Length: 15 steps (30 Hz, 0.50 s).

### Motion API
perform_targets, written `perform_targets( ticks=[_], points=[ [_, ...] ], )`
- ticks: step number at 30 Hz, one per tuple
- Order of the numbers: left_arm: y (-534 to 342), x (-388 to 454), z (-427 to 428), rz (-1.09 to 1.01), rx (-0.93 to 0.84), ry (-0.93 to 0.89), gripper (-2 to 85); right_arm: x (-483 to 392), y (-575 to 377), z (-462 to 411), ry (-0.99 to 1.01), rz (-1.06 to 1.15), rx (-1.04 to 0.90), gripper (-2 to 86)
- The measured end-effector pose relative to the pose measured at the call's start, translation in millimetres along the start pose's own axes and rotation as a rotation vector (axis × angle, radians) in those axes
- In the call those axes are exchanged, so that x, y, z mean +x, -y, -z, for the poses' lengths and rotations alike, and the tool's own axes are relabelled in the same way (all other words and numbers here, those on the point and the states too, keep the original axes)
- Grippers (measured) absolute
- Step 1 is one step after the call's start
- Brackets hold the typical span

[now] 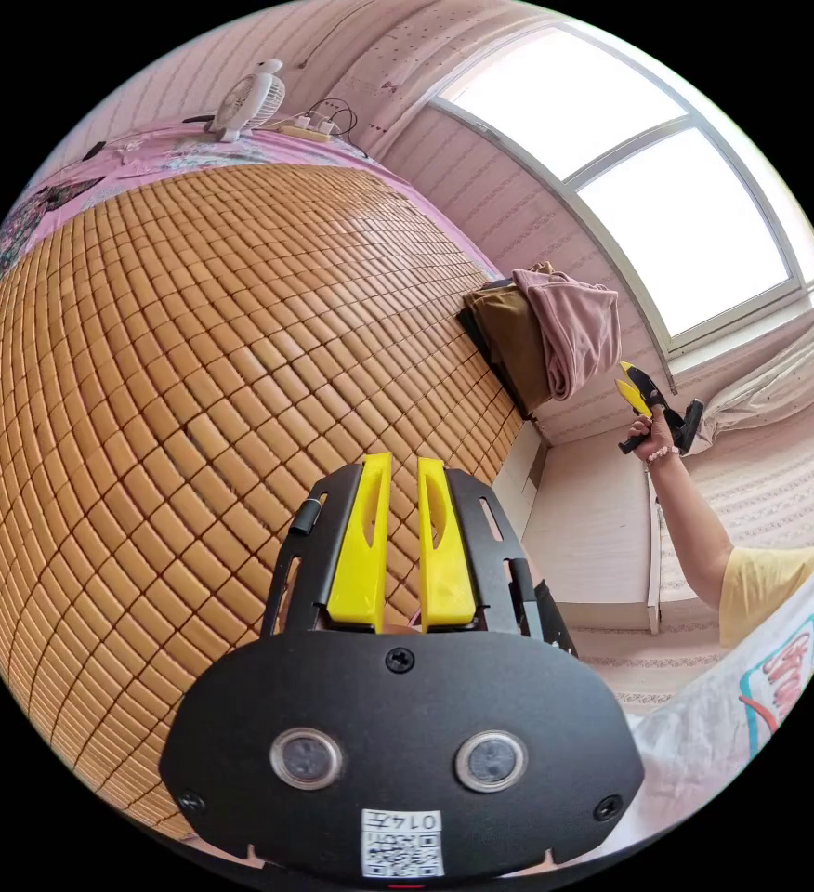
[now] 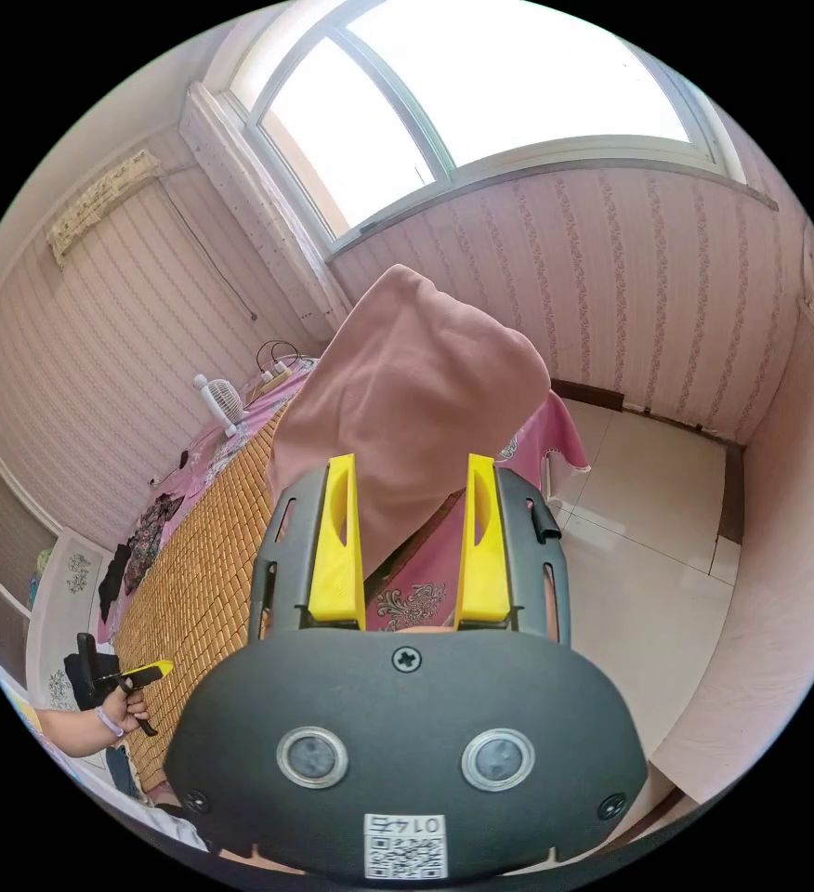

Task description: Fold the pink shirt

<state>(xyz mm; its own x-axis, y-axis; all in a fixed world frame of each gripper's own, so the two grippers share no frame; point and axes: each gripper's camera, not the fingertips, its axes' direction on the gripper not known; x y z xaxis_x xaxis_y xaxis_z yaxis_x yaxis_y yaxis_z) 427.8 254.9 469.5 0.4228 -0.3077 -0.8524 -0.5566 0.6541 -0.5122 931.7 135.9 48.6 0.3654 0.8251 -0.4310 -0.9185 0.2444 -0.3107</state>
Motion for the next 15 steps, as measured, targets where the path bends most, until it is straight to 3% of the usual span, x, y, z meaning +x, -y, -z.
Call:
perform_targets(
  ticks=[4,7,15],
  points=[
    [11,16,-29,-0.081,-0.029,-0.014,5.8,32,7,6,0.089,-0.243,0.064,18.7],
    [68,54,-57,-0.230,0.012,-0.065,6.8,55,11,8,0.156,-0.375,0.095,20.2],
    [272,200,-162,-0.547,0.123,-0.134,10.0,70,21,1,0.301,-0.384,0.005,16.9]
  ],
)
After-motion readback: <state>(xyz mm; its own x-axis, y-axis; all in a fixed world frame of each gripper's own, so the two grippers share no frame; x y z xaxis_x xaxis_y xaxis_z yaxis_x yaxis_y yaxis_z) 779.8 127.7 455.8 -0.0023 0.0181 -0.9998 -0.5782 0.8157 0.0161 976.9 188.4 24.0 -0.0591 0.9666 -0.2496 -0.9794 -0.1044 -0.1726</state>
